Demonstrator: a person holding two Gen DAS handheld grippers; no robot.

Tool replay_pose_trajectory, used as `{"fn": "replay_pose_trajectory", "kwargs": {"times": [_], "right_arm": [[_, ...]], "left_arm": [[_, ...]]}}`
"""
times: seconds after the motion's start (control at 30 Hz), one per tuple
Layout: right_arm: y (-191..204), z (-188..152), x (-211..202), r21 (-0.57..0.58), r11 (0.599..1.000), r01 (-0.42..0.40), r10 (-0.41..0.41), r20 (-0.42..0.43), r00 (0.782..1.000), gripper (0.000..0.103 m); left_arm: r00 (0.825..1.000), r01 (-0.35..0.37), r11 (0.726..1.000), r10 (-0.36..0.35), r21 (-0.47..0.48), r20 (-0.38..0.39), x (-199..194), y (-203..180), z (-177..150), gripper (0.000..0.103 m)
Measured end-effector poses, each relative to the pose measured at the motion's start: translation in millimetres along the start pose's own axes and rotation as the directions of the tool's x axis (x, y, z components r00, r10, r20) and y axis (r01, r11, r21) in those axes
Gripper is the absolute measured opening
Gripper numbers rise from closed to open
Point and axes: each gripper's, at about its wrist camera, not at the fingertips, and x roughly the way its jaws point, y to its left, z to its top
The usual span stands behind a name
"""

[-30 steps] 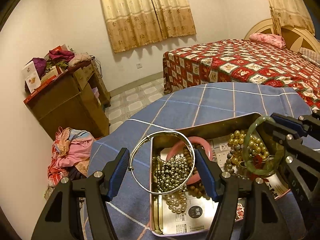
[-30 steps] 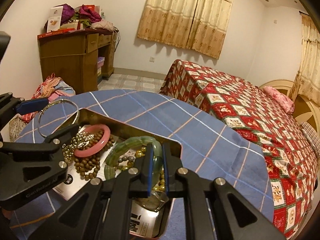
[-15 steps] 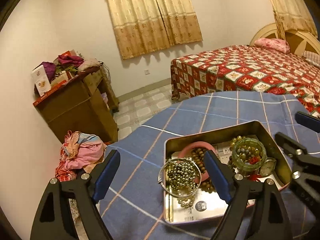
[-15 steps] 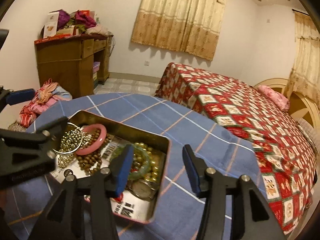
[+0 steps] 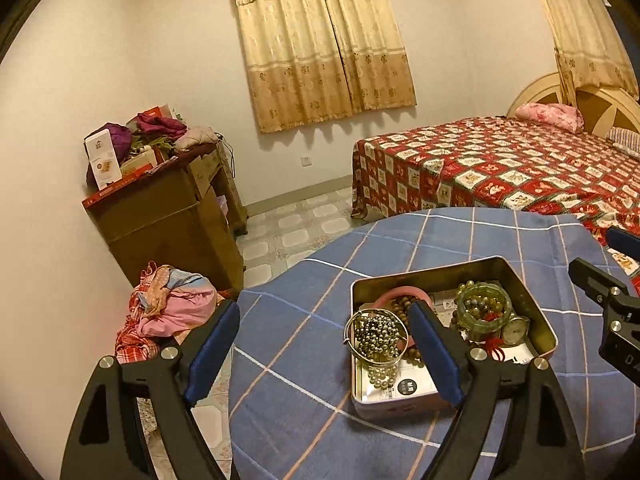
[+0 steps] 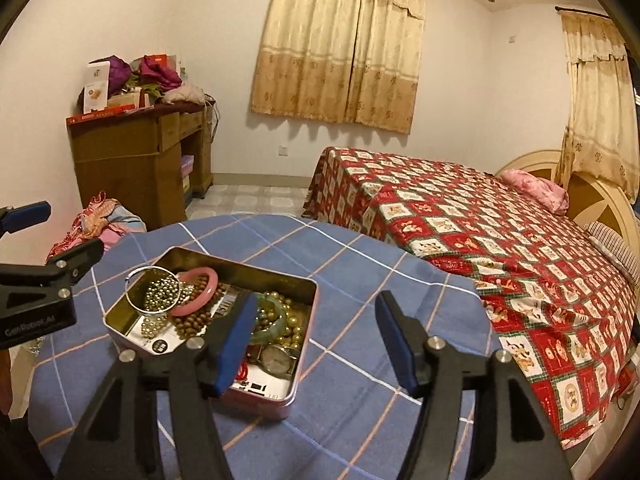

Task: Organize jewelry
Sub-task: 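Withdraw both tools up and away from the tin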

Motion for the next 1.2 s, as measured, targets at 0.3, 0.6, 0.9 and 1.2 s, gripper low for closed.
{"fn": "replay_pose_trajectory", "kwargs": {"times": [0.3,0.6,0.9,1.2], "right_arm": [[2.0,-0.1,-8.6,0.004,1.000,-0.003,0.003,0.015,1.000,0.065],[3.8,0.3,-8.9,-0.004,1.000,-0.006,0.006,0.007,1.000,0.065],[6.1,0.7,-8.8,-0.003,1.000,-0.009,0.009,0.007,1.000,0.065],[5.6,0.3,-8.7,-0.004,1.000,-0.010,0.010,0.006,1.000,0.065]], "left_arm": [[1.000,0.001,1.000,-0.001,-0.011,0.007,-6.2,3.3,-1.8,0.086],[1.000,-0.004,1.000,0.004,-0.017,0.002,-7.2,4.3,-5.7,0.086],[1.000,-0.005,1.000,0.005,-0.012,-0.003,-4.6,2.8,-5.7,0.086],[1.000,0.000,1.000,0.000,-0.010,-0.012,-1.5,-0.7,-6.4,0.086]]}}
